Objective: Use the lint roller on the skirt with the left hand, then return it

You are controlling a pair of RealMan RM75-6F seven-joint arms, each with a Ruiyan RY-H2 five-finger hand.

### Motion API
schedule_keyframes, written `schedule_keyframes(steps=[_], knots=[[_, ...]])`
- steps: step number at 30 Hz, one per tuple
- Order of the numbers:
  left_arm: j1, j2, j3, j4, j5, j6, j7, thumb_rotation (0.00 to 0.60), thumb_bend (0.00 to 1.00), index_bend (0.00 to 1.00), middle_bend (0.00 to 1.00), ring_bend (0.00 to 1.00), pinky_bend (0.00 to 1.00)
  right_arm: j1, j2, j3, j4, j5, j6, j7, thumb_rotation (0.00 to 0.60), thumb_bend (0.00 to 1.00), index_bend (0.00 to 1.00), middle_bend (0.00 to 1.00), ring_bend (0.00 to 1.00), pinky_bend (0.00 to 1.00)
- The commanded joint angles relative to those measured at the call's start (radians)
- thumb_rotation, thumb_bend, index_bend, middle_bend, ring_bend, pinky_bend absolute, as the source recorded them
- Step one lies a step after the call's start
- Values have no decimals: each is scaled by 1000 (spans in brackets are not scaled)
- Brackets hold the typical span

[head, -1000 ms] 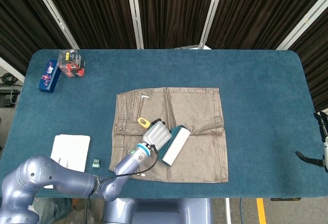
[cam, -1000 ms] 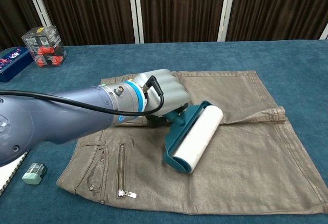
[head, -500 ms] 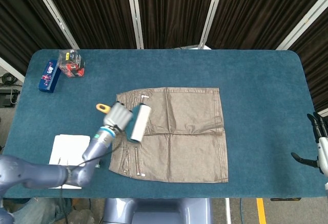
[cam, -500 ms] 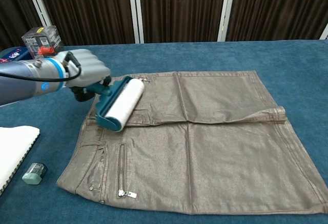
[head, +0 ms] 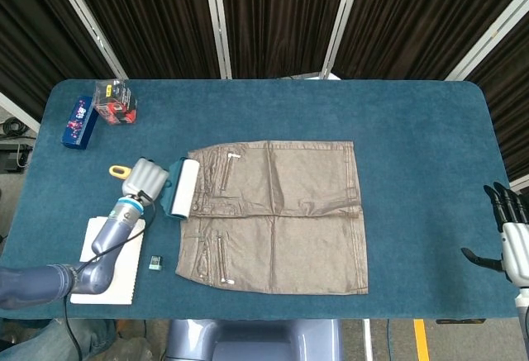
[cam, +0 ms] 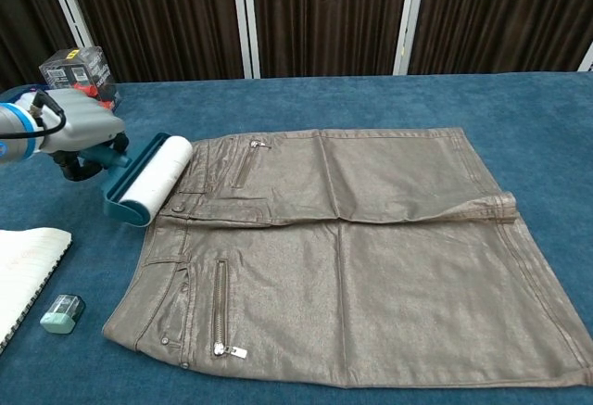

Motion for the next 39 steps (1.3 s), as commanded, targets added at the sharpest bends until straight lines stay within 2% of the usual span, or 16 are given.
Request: schedule_keyframes(steps=[1,4,5,7,8,9,10,11,12,17,22,24,28,31,39], knots=[[27,12,6,37,23,-17,-33,600,654,669,529,390,435,1,-3,-2,-2,1,-3,-9,600,0,0,0,0,0],[49,14,2,78,38,-36,-72,600,632,659,515,388,434,2,-6,-4,-3,2,-4,-18,600,0,0,0,0,0],[56,13,-1,90,41,-44,-86,600,549,632,477,369,429,3,-7,-4,-4,2,-4,-20,600,0,0,0,0,0],[70,13,-8,110,57,-59,-119,600,277,470,308,250,357,3,-8,-5,-5,1,-4,-25,600,0,0,0,0,0],[76,14,-11,115,66,-59,-132,600,120,298,168,139,262,3,-8,-6,-6,1,-4,-26,600,0,0,0,0,0],[84,17,-17,114,68,-63,-147,600,30,136,60,49,153,3,-9,-6,-7,2,-4,-28,600,0,0,0,0,0],[93,27,-29,95,53,-61,-165,600,5,61,17,11,89,3,-9,-6,-9,1,-4,-29,600,0,0,0,0,0],[104,45,-42,66,52,-39,-184,600,0,6,0,0,31,2,-9,-7,-11,-2,-2,-28,600,0,0,0,0,0],[114,62,-50,38,61,-15,-197,600,0,0,0,0,6,2,-8,-9,-12,-5,-1,-28,600,0,0,0,0,0],[186,129,-80,-38,164,153,-273,600,0,0,0,0,0,-3,-1,-17,-21,-29,8,-16,600,0,0,0,0,0],[294,228,-129,-181,254,315,-447,600,0,0,0,0,0,-11,8,-26,-28,-62,27,2,600,0,0,0,0,0],[343,262,-134,-242,302,380,-515,600,0,0,0,0,0,-14,7,-27,-25,-68,36,-6,600,0,0,0,0,0],[429,308,-122,-338,394,495,-600,600,0,0,0,0,0,-19,3,-27,-16,-82,54,1,600,0,0,0,0,0],[509,338,-86,-410,484,596,-618,600,0,0,0,0,0,-25,2,-27,-8,-92,71,9,600,0,0,0,0,0],[640,375,-13,-516,595,695,-577,600,0,0,0,0,0,-40,13,-28,-4,-127,112,49,600,0,0,0,0,0]])
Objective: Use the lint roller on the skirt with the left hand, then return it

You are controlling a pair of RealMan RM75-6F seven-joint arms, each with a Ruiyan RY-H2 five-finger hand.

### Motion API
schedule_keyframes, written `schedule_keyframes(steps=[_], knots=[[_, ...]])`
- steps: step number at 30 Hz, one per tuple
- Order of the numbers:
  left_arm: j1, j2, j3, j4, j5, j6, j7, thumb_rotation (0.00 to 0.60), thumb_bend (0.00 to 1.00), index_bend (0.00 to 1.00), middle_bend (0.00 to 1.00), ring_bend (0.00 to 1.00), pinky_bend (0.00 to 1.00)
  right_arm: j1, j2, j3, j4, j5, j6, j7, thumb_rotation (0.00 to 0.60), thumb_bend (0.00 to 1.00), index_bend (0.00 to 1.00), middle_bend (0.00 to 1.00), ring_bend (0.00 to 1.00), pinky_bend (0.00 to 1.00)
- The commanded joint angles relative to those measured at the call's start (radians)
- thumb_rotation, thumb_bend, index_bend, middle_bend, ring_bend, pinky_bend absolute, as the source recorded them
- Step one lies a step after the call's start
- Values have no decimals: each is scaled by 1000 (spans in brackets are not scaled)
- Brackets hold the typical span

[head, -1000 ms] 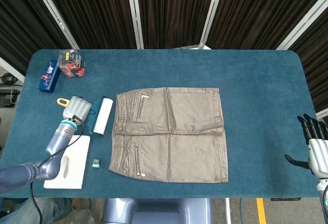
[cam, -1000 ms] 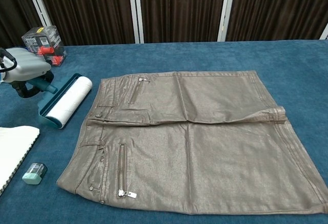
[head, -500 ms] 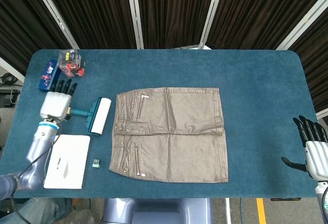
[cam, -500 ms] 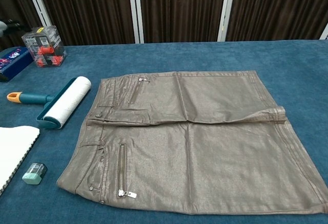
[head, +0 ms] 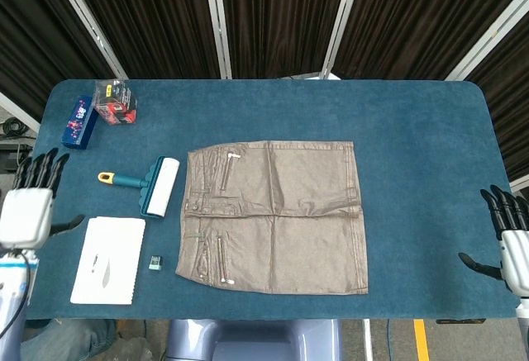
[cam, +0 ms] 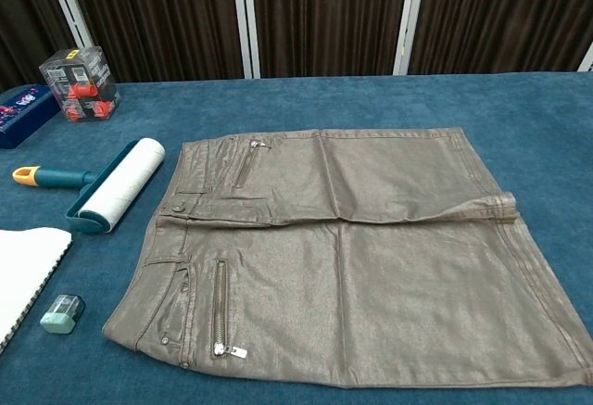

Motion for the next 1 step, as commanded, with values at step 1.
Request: schedule_keyframes(steps=[1], knots=[[52,19,32,-36,47,27,6,600,0,0,0,0,0,-8,6,-4,-1,-16,14,14,600,0,0,0,0,0]])
